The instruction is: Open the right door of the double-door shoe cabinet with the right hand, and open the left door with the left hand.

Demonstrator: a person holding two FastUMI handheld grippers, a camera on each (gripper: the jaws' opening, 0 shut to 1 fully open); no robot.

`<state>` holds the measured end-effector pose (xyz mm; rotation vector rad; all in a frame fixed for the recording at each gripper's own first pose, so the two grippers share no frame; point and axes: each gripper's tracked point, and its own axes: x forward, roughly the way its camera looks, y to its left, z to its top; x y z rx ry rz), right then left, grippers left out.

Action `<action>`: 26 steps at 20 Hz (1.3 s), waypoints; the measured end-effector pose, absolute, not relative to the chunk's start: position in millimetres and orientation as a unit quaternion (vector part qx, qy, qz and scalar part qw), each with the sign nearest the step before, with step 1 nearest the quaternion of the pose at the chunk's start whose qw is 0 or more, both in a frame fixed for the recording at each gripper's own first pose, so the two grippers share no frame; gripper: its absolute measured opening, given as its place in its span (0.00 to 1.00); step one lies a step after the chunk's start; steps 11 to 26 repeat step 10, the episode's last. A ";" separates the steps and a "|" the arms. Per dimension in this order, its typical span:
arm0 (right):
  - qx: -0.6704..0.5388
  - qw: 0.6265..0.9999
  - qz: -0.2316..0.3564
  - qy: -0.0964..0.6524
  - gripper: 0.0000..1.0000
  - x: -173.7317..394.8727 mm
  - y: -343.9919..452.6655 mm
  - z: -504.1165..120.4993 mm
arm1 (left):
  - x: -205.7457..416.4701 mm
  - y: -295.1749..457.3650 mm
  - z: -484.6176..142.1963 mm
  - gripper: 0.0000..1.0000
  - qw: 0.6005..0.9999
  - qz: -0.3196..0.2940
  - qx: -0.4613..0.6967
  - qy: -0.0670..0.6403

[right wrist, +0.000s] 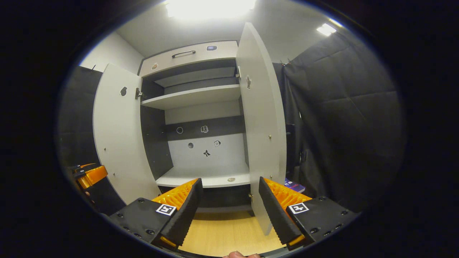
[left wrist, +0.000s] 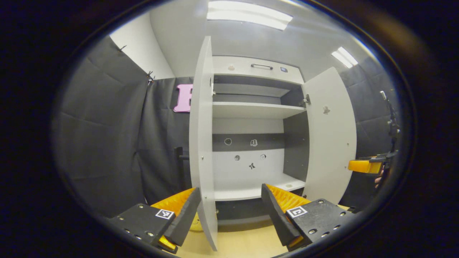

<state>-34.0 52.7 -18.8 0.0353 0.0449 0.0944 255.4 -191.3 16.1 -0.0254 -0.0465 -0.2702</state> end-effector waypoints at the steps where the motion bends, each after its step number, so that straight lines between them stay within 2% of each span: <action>1: 0.016 0.998 0.048 0.023 0.98 -33.1 54.8 -19.1 | 255.4 -191.4 14.8 0.98 0.991 -0.134 -0.010 -0.023; 10: 0.027 0.996 0.076 0.039 0.98 -26.0 67.0 -30.6 | 256.4 -186.9 14.3 0.98 0.993 -0.111 -0.012 -0.030; 26: 0.027 0.996 0.076 0.039 0.98 -26.0 67.0 -30.6 | 256.4 -186.9 14.3 0.98 0.993 -0.111 -0.012 -0.030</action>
